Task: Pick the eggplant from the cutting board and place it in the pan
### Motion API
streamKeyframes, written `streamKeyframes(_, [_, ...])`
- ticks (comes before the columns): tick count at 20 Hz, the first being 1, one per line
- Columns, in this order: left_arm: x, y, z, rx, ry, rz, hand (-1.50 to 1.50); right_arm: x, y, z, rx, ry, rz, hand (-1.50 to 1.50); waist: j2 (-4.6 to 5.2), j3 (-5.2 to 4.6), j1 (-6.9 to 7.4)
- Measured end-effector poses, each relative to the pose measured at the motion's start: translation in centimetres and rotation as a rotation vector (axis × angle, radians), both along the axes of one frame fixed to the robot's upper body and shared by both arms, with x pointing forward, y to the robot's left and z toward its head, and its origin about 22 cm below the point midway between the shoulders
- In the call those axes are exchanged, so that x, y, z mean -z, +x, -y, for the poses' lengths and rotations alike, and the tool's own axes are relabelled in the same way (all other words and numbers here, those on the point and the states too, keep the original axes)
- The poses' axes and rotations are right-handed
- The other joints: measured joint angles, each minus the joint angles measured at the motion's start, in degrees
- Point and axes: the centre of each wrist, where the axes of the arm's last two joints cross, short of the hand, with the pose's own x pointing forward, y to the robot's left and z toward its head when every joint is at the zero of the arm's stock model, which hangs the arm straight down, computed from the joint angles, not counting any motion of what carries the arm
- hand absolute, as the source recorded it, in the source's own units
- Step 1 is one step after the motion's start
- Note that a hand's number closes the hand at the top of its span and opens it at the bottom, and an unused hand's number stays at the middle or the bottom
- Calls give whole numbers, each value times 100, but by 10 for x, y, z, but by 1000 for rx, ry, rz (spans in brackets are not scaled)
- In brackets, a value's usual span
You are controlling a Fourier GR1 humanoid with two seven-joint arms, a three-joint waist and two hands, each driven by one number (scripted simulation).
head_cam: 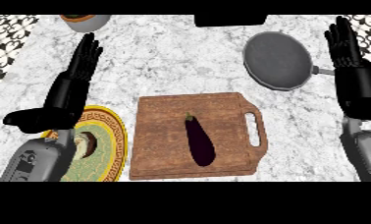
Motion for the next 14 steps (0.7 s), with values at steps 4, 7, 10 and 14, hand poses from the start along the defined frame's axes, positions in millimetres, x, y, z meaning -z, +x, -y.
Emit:
streamKeyframes(4, [-1,5,-2,-12,20,-30,0,26,0,-35,-278,-25,-164,150,65,-137,301])
streamKeyframes(7, [4,7,-3,-25,24,-70,0,48,-5,-72,-564,-89,-334,150,177,-184,699])
streamKeyframes(10, [12,6,-16,-88,21,-149,0,65,-3,-88,-712,-197,-344,-150,110,-201,557])
streamKeyframes(14, [17,7,-26,-144,8,-208,0,65,12,-70,-750,-299,-240,-150,38,-213,318])
